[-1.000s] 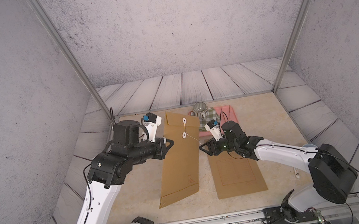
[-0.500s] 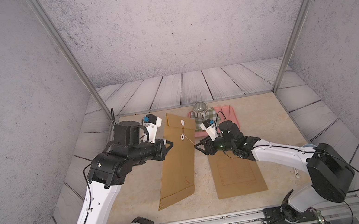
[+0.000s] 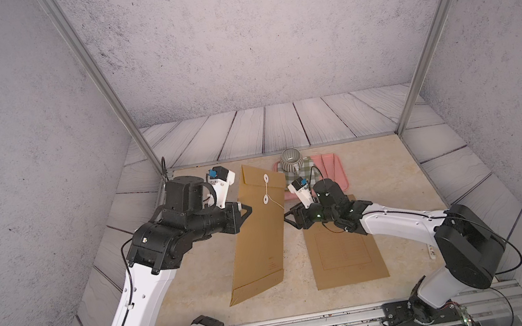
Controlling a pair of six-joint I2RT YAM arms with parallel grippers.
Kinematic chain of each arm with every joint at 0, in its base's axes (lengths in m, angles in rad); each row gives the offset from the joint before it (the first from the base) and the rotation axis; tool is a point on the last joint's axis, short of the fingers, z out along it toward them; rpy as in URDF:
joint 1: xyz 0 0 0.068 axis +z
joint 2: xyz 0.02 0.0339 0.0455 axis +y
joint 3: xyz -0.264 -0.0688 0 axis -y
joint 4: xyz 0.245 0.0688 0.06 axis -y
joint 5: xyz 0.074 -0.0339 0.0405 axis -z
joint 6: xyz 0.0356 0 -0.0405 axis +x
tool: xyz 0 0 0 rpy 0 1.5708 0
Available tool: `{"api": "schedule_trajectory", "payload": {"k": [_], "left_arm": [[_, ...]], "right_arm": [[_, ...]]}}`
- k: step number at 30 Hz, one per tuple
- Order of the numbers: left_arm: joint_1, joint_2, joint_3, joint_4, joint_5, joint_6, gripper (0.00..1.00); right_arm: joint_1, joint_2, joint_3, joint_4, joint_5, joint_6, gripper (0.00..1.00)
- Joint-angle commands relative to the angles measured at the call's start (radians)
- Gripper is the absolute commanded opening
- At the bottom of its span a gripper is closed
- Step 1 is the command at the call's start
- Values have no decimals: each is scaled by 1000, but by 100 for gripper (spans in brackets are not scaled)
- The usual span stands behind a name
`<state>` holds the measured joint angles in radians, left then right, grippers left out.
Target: Open the file bag
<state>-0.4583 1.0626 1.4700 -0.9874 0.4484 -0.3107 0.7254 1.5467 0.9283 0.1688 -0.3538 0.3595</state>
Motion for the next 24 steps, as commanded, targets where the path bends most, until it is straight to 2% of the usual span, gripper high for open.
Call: {"api": "schedule_trajectory", "payload": {"k": [1, 4, 11, 17, 24], "left_arm": [[-6, -8, -4, 16, -3, 15, 0], [-6, -10, -13, 19, -8, 16, 0], [-6, -9, -26, 23, -14, 16, 0], [-6, -6, -50, 33, -25, 18, 0], [-6, -11, -107, 78, -60, 19, 0]], "right_arm": [[10, 2, 29, -5, 22, -7, 49], [12, -6, 24, -6, 28, -7, 35], [16, -30, 0, -12, 51, -12, 20], [16, -59, -9, -59, 133, -11, 0], [17, -118, -27, -160, 279, -10, 0]]}}
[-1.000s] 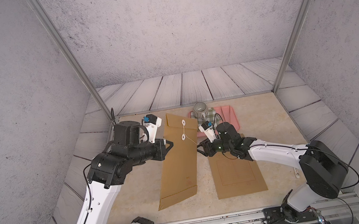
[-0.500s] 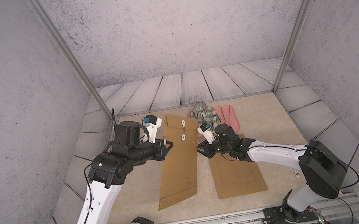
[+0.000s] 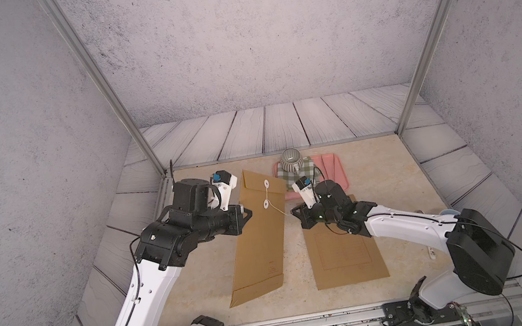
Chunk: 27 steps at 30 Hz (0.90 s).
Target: Open the file bag
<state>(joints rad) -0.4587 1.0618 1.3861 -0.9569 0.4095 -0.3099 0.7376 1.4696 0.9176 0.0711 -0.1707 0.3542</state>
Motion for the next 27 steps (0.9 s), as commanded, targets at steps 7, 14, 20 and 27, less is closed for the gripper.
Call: {"api": "schedule_trajectory", "payload": {"k": [7, 14, 20, 27], "left_arm": [[-6, -5, -94, 122, -39, 10, 0], [-5, 3, -145, 165, -43, 9, 0], [0, 9, -185, 196, -49, 8, 0], [3, 14, -229, 245, -63, 6, 0]], "right_arm": [[5, -97, 66, -182, 85, -30, 0], [5, -115, 217, -240, 29, -35, 0], [5, -103, 356, -260, -23, -29, 0], [43, -71, 479, -285, -68, -42, 0]]}}
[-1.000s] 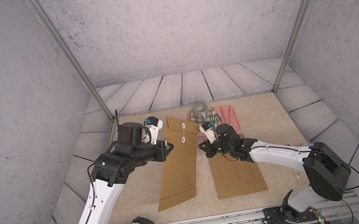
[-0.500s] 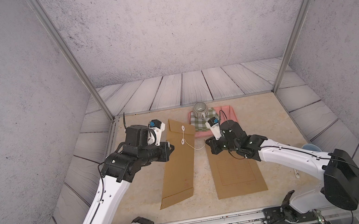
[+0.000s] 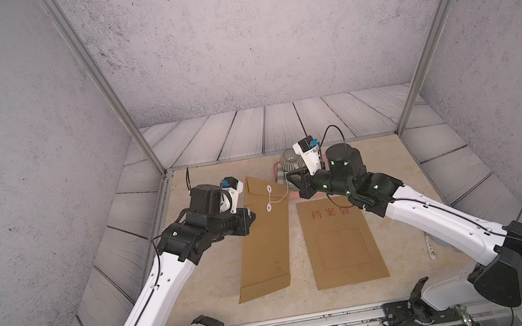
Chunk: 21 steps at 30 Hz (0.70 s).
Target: Open the file bag
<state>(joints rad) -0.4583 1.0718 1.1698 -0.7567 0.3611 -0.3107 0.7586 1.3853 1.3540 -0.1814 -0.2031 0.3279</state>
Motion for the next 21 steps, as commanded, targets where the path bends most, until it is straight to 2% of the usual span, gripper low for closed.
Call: {"api": "schedule_trajectory", "payload": {"k": [1, 9, 14, 21], "left_arm": [[3, 5, -16, 49, -25, 8, 0], [10, 4, -65, 83, -63, 1, 0], [15, -1, -79, 98, -67, -5, 0], [26, -12, -76, 100, -77, -16, 0]], "right_arm": [[32, 14, 46, -27, -41, -16, 0], [121, -39, -20, 67, -100, 44, 0], [180, -103, -156, 137, -128, 99, 0], [221, -175, -430, 203, -89, 205, 0]]}}
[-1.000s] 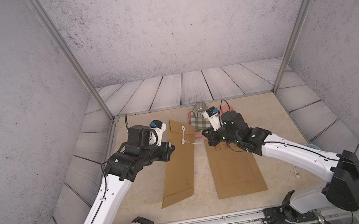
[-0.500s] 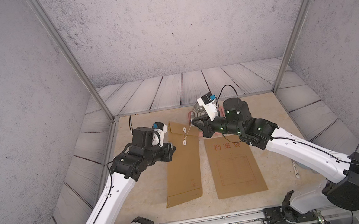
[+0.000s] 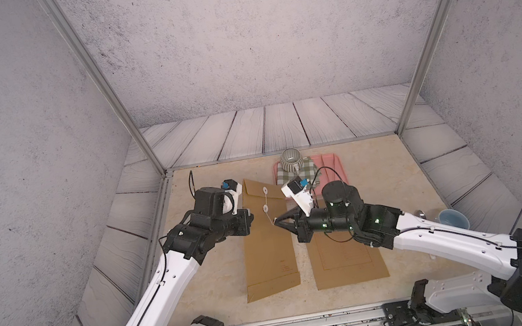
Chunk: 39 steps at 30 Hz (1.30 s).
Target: Open the file bag
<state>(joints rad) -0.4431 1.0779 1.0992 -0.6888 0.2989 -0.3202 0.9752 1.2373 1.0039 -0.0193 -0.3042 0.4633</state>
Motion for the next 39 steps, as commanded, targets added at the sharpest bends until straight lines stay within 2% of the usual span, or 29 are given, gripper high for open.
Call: {"api": "schedule_trajectory", "payload": {"k": [1, 5, 9, 21, 26, 29, 33, 39], "left_arm": [[12, -19, -6, 35, -14, -9, 0], [15, -26, -6, 38, -7, -19, 0], [19, -29, -10, 44, 2, -24, 0], [35, -45, -18, 55, 27, -37, 0], [41, -47, -24, 60, 28, -41, 0], [44, -42, -30, 61, 27, -39, 0], [45, -35, -41, 72, 25, -37, 0], [52, -28, -54, 90, 8, -44, 0]], "right_arm": [[3, -38, -119, 58, 19, 88, 0], [4, -77, -252, 77, 63, 130, 0], [4, -96, -310, 67, 111, 131, 0], [5, -31, -283, 42, 94, 114, 0], [10, -59, -250, -24, 137, 83, 0], [32, -97, -202, -102, 210, 34, 0], [105, -110, -89, -200, 276, -56, 0], [249, -53, 36, -279, 347, -154, 0]]}}
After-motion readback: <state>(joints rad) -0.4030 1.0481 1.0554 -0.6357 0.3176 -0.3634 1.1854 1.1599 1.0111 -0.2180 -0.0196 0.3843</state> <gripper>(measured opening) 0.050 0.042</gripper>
